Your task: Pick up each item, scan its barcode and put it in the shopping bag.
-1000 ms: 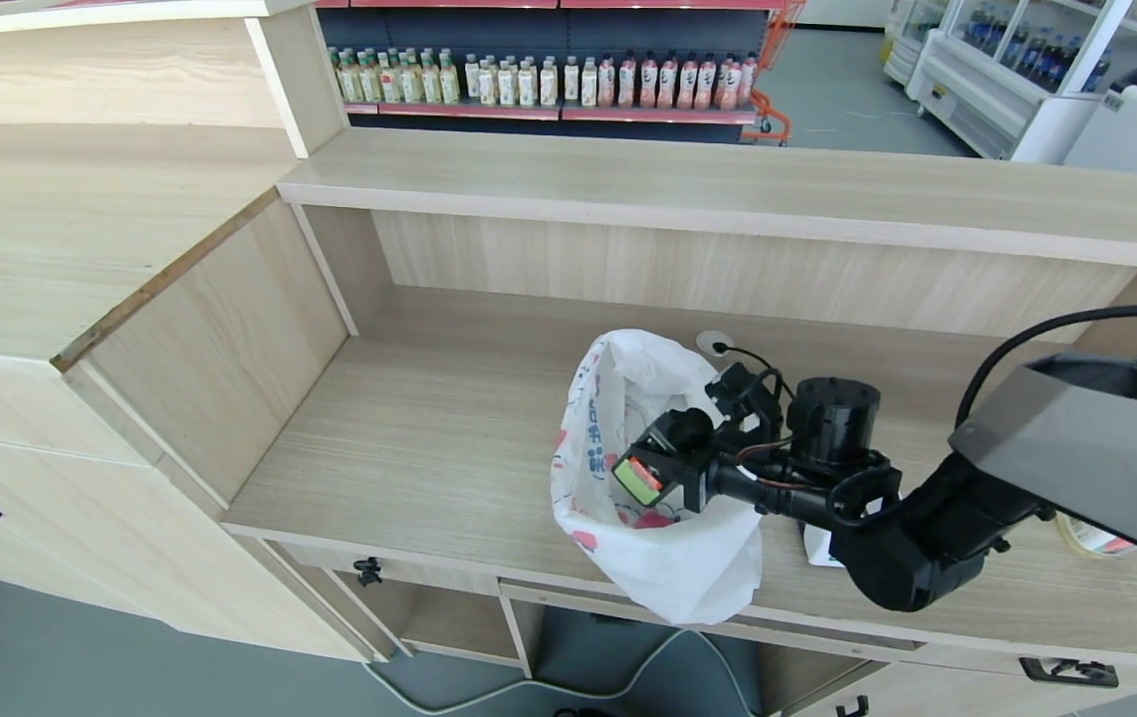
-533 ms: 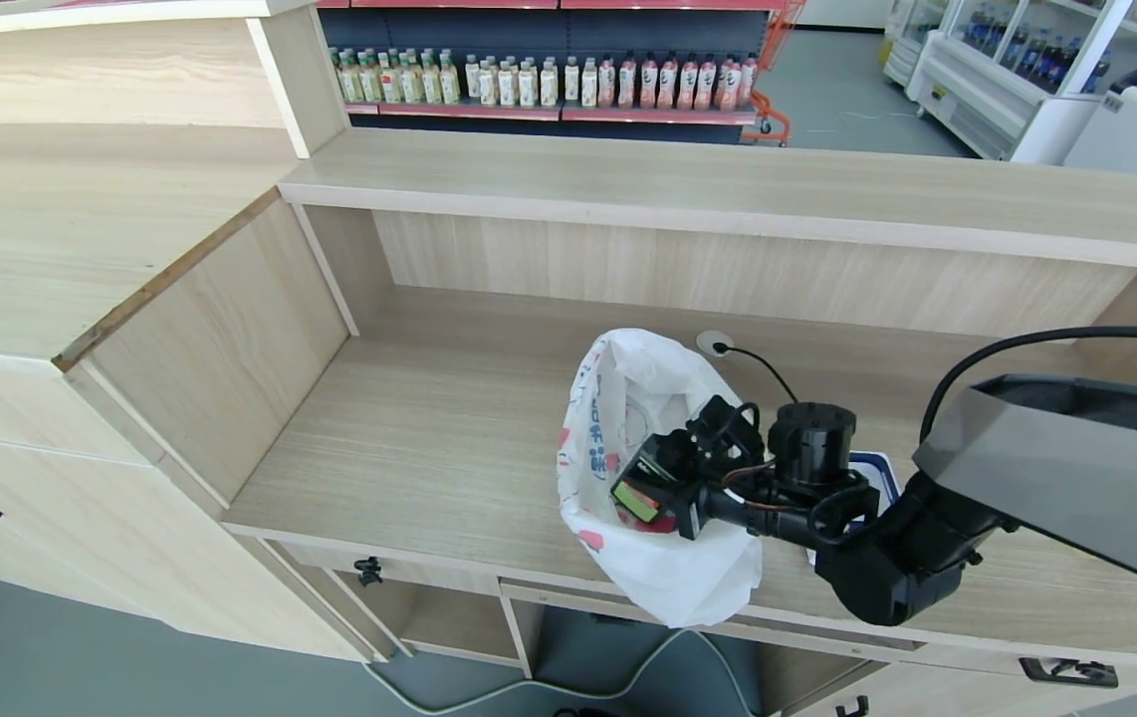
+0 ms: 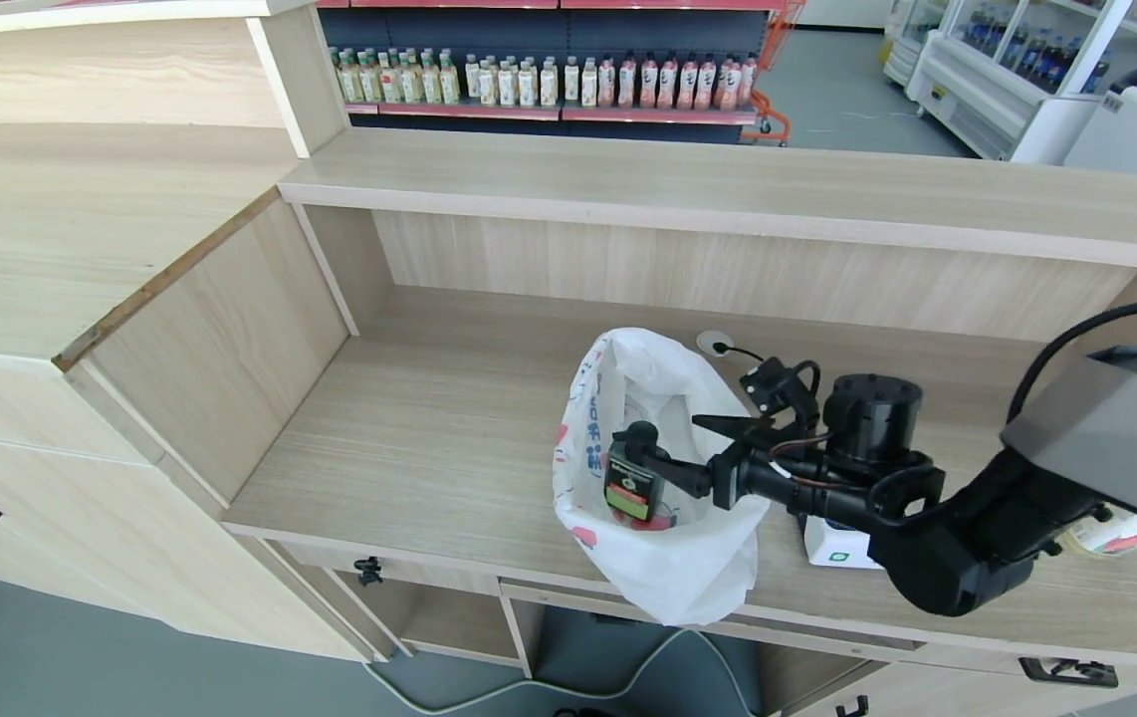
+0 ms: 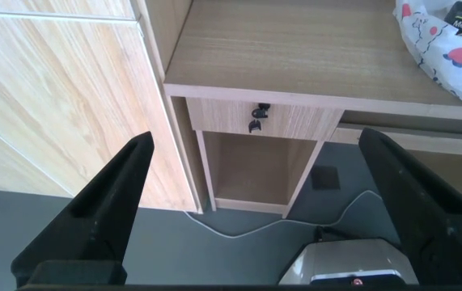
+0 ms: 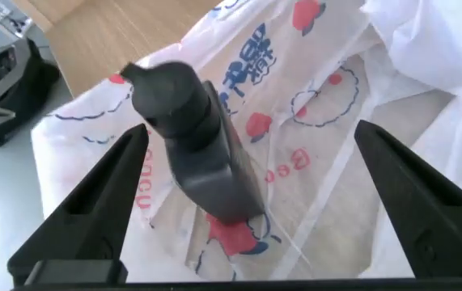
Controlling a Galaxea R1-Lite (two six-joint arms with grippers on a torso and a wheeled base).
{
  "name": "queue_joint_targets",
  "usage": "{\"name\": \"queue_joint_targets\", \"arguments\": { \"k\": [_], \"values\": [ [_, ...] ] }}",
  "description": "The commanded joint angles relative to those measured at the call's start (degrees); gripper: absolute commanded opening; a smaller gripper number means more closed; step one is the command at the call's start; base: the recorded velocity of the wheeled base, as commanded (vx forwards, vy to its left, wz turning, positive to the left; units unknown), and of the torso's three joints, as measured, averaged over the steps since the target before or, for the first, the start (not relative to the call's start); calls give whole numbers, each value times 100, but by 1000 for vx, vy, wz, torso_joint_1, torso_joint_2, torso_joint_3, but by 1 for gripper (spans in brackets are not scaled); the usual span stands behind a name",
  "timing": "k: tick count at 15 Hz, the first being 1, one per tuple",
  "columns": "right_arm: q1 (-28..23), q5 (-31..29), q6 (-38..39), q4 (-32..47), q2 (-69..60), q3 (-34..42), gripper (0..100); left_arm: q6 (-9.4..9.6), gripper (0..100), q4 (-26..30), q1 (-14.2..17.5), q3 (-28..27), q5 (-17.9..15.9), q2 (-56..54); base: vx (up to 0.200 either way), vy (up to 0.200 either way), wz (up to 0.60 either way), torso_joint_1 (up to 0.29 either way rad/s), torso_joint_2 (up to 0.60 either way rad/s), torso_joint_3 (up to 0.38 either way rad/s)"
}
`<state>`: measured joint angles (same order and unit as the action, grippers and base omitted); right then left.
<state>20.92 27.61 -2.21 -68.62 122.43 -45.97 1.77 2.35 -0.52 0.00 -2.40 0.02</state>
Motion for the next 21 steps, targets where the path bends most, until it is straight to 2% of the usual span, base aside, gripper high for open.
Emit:
{"name": "queue_joint_targets", "arguments": {
  "k": [1, 3, 7, 8, 12, 13, 14, 15, 17, 21],
  "values": [
    [-176, 7, 291, 103, -967, 299, 100, -1, 100, 2, 0, 0, 3, -2, 0, 0, 0, 0, 0, 0],
    [-387, 7, 388, 578, -1828, 563, 100, -1, 100, 2, 0, 0, 3, -2, 0, 0, 0, 0, 0, 0],
    [-941, -520, 476, 2863, -4324, 1029, 100, -1, 100, 2, 0, 0, 3, -2, 0, 0, 0, 0, 0, 0],
    [-1222, -880, 449, 3434, -4939, 1143, 100, -1, 100, 2, 0, 0, 3, -2, 0, 0, 0, 0, 0, 0],
    [-2584, -951, 221, 5122, -6240, 1284, 100, -1, 100, 2, 0, 0, 3, -2, 0, 0, 0, 0, 0, 0],
    [-2584, -951, 221, 5122, -6240, 1284, 100, -1, 100, 2, 0, 0, 3, -2, 0, 0, 0, 0, 0, 0],
    [-3463, -959, -52, 5315, -6416, 1732, 100, -1, 100, 2, 0, 0, 3, -2, 0, 0, 0, 0, 0, 0],
    [-3779, -951, -175, 5306, -6442, 1943, 100, -1, 100, 2, 0, 0, 3, -2, 0, 0, 0, 0, 0, 0],
    [-3946, -951, -184, 5306, -6556, 2154, 100, -19, 100, 2, 0, 0, 3, -2, 0, 0, 0, 0, 0, 0],
    [-3946, -977, -201, 5306, -6838, 2496, 100, -36, 100, -7, 0, 0, 3, 6, 0, 0, 0, 0, 0, 0]
  ]
}}
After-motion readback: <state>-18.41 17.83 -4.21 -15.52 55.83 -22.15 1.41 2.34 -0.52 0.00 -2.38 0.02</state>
